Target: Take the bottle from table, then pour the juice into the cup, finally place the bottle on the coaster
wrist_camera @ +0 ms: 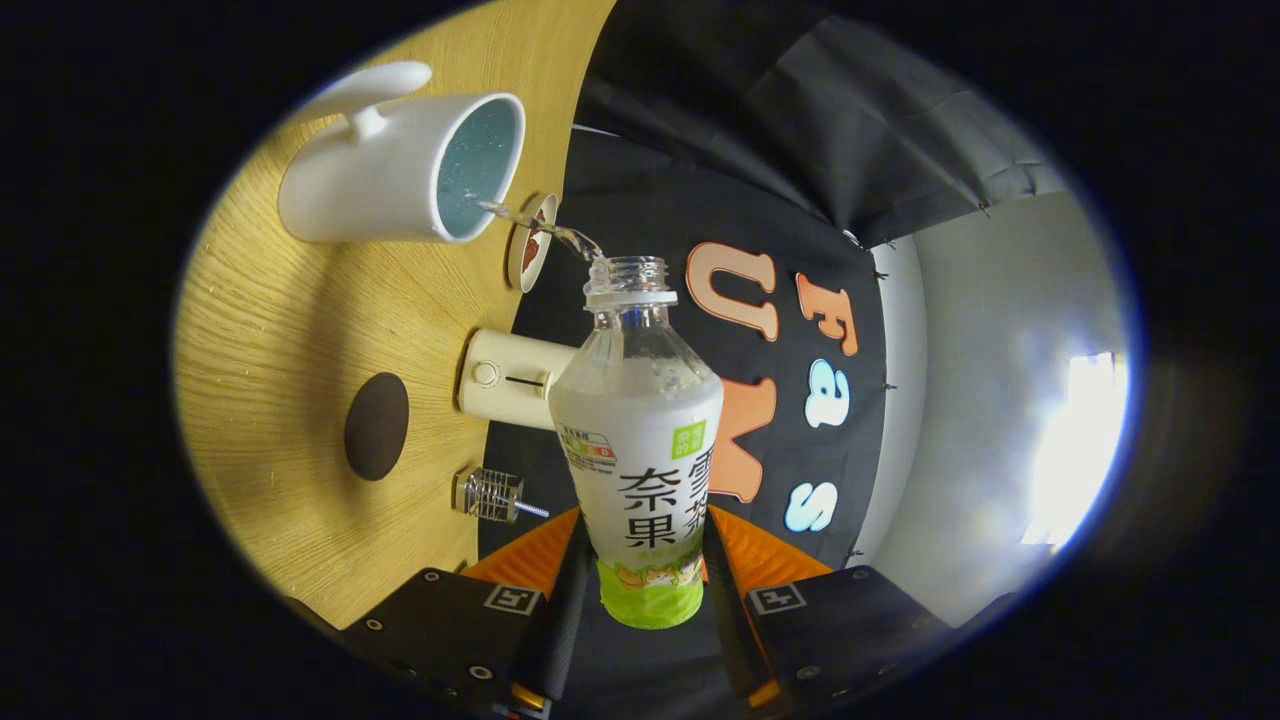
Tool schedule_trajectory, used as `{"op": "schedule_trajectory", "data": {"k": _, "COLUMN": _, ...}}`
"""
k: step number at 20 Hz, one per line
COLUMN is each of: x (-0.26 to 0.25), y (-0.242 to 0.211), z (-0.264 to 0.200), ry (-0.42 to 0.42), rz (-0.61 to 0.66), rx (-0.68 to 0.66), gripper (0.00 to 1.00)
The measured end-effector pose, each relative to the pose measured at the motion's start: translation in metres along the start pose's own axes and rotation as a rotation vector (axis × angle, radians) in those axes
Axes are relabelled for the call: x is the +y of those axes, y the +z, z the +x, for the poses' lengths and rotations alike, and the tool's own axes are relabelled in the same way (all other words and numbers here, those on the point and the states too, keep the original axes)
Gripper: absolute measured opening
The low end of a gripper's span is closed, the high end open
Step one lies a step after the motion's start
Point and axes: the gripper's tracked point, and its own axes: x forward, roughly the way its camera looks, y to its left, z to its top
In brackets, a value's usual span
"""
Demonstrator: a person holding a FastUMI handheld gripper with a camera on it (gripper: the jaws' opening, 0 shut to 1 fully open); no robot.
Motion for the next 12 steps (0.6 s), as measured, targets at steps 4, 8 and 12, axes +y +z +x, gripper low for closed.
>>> {"op": "schedule_trajectory", "data": {"k": 4, "x": -0.0002, "y": 0.0004, "z": 0.0009, "ry": -0.010, "rz": -0.019, "rx": -0.016, "gripper": 0.61}}
{"op": "schedule_trajectory", "data": {"k": 8, "x": 0.0013, "y": 0.0004, "z": 0.0001, "ry": -0.006, "rz": -0.036, "rx": -0.027, "gripper": 0.61}}
{"op": "schedule_trajectory", "data": {"k": 12, "x": -0.0026, "y": 0.0012, "z": 0.0017, "ry": -0.019, "rz": -0.071, "rx": -0.045, "gripper": 0.61}}
